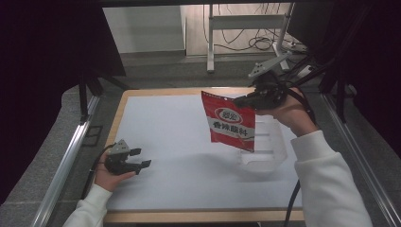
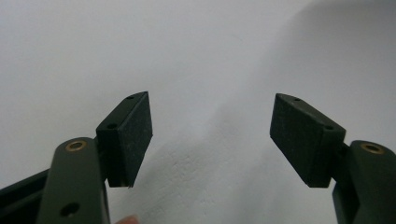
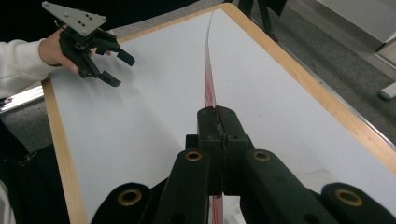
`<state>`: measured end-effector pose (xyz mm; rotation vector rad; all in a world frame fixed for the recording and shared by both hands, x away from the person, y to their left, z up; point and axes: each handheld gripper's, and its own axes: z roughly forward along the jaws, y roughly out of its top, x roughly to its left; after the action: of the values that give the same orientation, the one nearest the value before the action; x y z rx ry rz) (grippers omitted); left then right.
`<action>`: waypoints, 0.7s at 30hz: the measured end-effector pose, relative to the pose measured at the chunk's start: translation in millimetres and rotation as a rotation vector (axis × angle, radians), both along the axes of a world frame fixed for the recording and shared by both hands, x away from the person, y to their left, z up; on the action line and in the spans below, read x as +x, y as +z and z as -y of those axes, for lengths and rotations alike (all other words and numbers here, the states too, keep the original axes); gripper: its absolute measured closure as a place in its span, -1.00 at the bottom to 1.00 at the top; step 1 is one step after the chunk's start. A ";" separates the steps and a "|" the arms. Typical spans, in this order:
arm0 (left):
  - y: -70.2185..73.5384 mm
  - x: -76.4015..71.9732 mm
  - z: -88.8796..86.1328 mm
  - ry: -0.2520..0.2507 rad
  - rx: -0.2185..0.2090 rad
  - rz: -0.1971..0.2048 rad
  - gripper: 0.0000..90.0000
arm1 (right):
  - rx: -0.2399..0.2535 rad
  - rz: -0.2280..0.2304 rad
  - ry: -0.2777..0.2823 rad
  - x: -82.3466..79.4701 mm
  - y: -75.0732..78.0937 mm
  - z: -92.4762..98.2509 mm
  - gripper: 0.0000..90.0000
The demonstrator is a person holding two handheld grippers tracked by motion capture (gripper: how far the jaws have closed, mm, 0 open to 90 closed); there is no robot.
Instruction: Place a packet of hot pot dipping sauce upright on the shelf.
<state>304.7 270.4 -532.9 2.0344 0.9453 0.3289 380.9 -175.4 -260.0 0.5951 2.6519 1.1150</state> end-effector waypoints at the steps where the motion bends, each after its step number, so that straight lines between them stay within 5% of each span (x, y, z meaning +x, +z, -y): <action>1: -0.1 0.1 0.2 -0.002 -0.001 -0.001 -0.35 | 0.000 0.007 -0.001 -0.5 0.8 3.0 0.99; 12: 0.1 0.8 1.7 -0.006 0.010 0.000 -0.35 | 0.006 0.032 -0.037 -8.7 14.1 34.9 0.99; 21: 0.2 0.6 1.6 0.001 0.014 0.001 -0.35 | 0.006 0.007 -0.067 -5.6 3.3 58.7 0.99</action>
<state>305.3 268.8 -532.7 2.0465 0.9463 0.3383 375.3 -234.1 -256.7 0.6753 2.6032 1.1047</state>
